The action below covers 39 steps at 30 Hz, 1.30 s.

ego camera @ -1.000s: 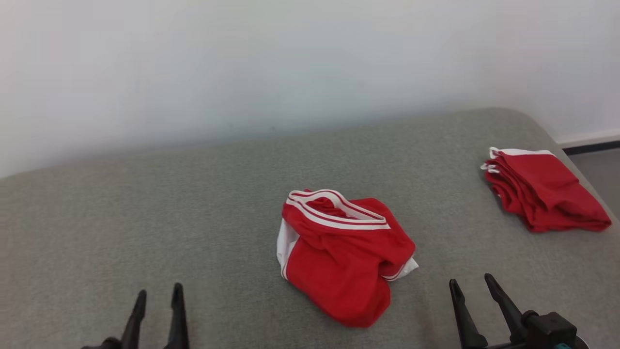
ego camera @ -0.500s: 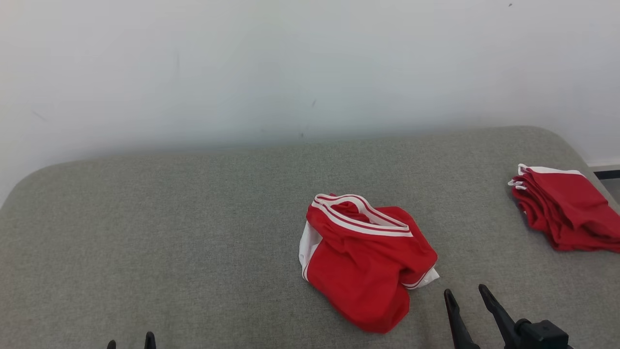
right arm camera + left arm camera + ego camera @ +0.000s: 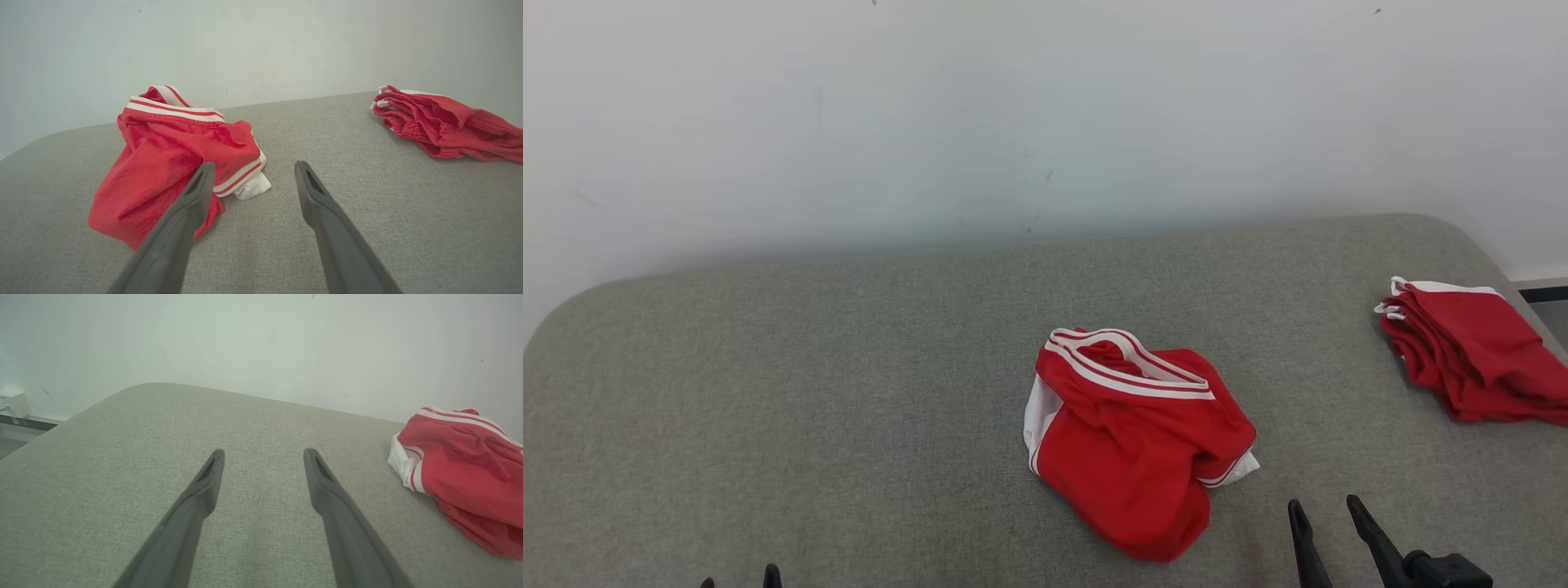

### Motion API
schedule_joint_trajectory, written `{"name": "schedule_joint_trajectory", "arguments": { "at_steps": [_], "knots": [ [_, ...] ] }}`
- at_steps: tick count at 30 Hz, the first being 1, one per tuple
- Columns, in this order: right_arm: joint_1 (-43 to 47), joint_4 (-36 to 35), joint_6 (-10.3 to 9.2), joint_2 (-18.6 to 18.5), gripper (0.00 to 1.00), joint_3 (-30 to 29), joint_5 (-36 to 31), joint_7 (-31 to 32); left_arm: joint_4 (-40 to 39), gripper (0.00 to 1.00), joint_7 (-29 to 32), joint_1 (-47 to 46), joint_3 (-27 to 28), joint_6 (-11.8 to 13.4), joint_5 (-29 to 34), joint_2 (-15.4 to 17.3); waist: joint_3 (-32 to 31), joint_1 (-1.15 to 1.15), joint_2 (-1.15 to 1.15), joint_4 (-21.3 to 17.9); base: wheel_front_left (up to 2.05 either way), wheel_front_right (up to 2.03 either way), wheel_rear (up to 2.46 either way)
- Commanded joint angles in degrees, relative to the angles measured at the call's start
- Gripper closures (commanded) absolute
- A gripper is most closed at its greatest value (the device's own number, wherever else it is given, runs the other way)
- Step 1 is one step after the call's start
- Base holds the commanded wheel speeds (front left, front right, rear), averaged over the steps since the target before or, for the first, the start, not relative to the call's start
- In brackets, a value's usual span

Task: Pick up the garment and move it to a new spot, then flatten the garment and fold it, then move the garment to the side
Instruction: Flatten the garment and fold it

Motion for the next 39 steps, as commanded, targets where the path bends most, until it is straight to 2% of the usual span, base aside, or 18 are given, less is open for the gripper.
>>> {"name": "schedule_joint_trajectory", "arguments": {
  "at_steps": [1, 21, 29, 33, 39],
  "knots": [
    [0.06, 0.14, -0.16, 0.21, 0.0, -0.15, -0.33, -0.39, 0.01, 0.0, -0.19, 0.71, 0.12, -0.31, 0.73, -0.19, -0.01, 0.0, 0.0, -0.09, 0.0, 0.0, 0.0],
    [-0.78, -0.01, -0.16, -0.32, 0.0, 0.4, -0.46, -0.34, 0.26, 0.0, -0.19, 0.39, -0.73, -0.76, 0.97, -0.5, 0.12, 0.0, 0.0, 0.69, 0.0, 0.0, 0.0],
    [-6.0, -2.45, -0.16, -3.12, 0.0, 4.22, -0.53, 2.19, 0.62, 0.0, -0.19, 0.29, -1.54, -0.91, 0.74, -0.52, 0.19, 0.0, 0.0, 2.45, 0.0, 0.0, 0.0],
    [-11.93, -1.97, -0.16, -5.15, 0.0, 8.21, 1.79, 7.6, 1.0, 0.0, -0.19, 0.15, -1.98, -0.96, 0.73, -0.53, 0.22, 0.0, 0.0, 3.74, 0.0, 0.0, 0.0],
    [-21.25, 3.71, -0.16, -7.48, 0.0, 13.78, 7.13, 25.55, 1.61, 0.0, -0.19, 0.07, -3.16, -0.83, 0.62, -0.53, 0.33, 0.0, 0.0, 7.07, 0.0, 0.0, 0.0]
  ]
}}
